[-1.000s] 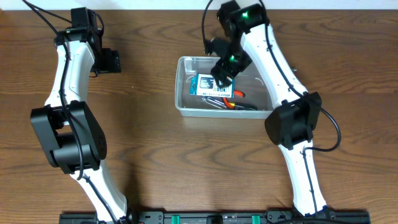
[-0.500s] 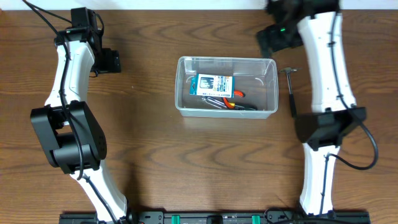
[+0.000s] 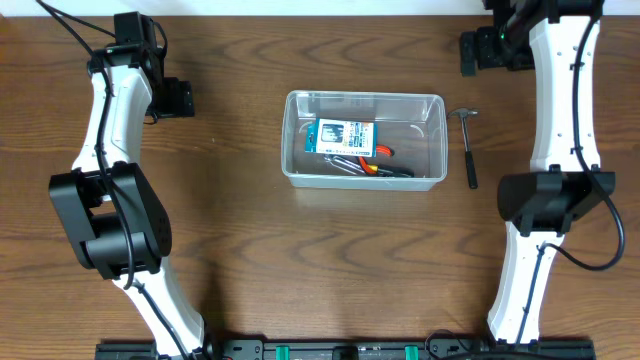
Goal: Pack container
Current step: 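Release the set box and move the right gripper right over the hammer, then lower and align the right gripper on the hammer handle below the head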
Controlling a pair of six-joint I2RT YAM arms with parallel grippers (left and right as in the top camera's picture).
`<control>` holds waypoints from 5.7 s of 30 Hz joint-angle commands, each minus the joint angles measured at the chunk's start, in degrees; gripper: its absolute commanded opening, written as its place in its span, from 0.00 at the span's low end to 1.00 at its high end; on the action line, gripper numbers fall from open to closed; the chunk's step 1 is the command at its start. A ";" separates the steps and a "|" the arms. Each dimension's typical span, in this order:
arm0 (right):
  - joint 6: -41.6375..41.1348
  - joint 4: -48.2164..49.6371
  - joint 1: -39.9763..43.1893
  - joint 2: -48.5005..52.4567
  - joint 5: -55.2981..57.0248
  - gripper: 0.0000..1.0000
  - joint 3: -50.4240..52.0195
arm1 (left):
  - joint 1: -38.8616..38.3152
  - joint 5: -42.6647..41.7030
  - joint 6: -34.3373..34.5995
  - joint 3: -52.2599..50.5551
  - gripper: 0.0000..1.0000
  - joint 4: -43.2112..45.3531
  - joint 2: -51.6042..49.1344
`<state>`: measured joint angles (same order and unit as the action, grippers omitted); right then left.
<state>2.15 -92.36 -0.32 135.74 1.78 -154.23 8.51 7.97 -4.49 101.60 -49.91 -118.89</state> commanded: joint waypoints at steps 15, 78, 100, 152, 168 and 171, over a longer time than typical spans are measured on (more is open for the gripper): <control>-1.70 1.53 1.53 7.85 0.59 0.94 1.51 | 0.04 0.87 0.09 -0.24 0.98 -0.15 -1.03; -1.68 19.65 2.95 7.85 1.20 0.94 27.28 | 0.04 0.87 0.09 -0.24 0.98 -0.15 -1.03; -2.56 15.37 2.49 7.85 -0.13 0.96 27.28 | 0.04 0.87 0.09 -0.24 0.98 -0.15 -1.03; -1.22 19.47 2.49 7.87 0.61 0.95 31.04 | 0.04 0.87 0.09 -0.24 0.98 -0.15 -1.03; -1.22 20.46 2.49 7.87 0.61 0.76 31.04 | 0.04 0.87 0.09 -0.24 0.98 -0.15 -1.03; -1.22 20.85 2.49 7.87 0.61 0.69 31.04 | 0.04 0.87 0.09 -0.24 0.98 -0.15 -1.03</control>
<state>0.80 -71.96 2.33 143.55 0.99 -124.01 8.51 7.97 -4.49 101.60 -49.91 -118.89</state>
